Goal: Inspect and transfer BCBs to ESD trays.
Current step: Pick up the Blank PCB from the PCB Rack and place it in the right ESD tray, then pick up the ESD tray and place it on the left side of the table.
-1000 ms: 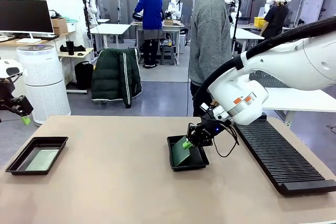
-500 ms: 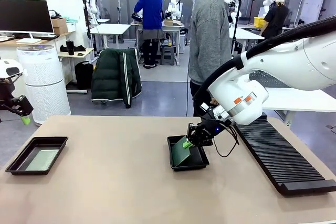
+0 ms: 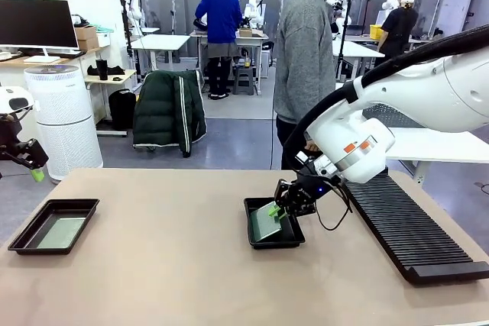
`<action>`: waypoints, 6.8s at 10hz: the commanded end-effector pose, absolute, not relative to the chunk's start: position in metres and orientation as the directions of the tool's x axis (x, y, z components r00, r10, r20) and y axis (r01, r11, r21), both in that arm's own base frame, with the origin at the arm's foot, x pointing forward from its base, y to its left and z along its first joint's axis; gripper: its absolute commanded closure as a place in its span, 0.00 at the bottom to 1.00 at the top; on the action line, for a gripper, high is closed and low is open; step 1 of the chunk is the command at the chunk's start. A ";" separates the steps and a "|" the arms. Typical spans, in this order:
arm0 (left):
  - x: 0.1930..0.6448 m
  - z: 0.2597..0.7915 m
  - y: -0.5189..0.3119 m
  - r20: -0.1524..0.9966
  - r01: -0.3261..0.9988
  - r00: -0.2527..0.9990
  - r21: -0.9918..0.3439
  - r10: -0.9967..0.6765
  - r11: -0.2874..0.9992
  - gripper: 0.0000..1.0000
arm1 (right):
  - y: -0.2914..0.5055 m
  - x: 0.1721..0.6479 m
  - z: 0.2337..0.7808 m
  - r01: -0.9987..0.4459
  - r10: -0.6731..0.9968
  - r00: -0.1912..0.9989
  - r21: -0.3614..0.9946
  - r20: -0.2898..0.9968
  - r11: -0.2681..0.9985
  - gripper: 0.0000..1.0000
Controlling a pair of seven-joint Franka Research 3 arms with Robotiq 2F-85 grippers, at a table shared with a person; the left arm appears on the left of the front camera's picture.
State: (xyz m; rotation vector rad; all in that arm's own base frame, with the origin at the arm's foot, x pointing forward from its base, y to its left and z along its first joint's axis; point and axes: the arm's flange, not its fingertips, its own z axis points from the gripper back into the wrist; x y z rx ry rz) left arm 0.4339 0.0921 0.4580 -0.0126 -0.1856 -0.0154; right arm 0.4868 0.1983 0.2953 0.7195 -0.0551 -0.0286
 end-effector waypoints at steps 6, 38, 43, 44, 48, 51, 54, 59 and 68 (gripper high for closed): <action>0.433 0.455 0.093 0.197 0.013 0.980 -0.008 -0.012 1.000 0.00 | 0.202 0.478 0.324 -0.046 -0.005 0.996 0.557 0.090 0.829 0.50; 0.433 0.455 0.093 0.197 0.013 0.980 -0.008 -0.012 1.000 0.00 | 0.185 0.458 0.450 -0.080 0.067 0.997 0.361 0.047 0.929 0.00; 0.433 0.455 0.093 0.197 0.013 0.980 -0.008 -0.012 1.000 0.00 | 0.185 0.458 0.450 -0.080 0.067 0.997 0.361 0.047 0.929 0.00; 0.433 0.455 0.093 0.197 0.013 0.980 -0.008 -0.012 1.000 0.00 | 0.185 0.458 0.450 -0.080 0.067 0.997 0.361 0.047 0.929 0.00; 0.425 0.484 0.056 0.139 -0.009 0.990 0.016 0.007 1.000 0.00 | 0.160 0.444 0.453 -0.098 0.075 0.995 0.446 0.070 0.890 0.00; 0.407 0.506 -0.007 0.085 -0.046 0.995 0.017 0.045 0.999 0.00 | 0.120 0.428 0.455 -0.165 0.119 0.986 0.543 0.118 0.823 0.00; 0.396 0.527 -0.072 0.102 -0.007 0.995 0.006 0.007 1.000 0.00 | 0.089 0.421 0.456 -0.190 0.122 0.981 0.590 0.154 0.785 0.00; 0.405 0.528 -0.181 0.039 0.075 0.996 0.034 -0.076 0.997 0.00 | 0.050 0.422 0.446 -0.218 0.127 0.975 0.664 0.183 0.715 0.00; 0.427 0.493 -0.322 0.069 0.091 0.994 -0.045 -0.088 0.995 0.00 | 0.056 0.427 0.447 -0.212 0.136 0.977 0.654 0.166 0.726 0.00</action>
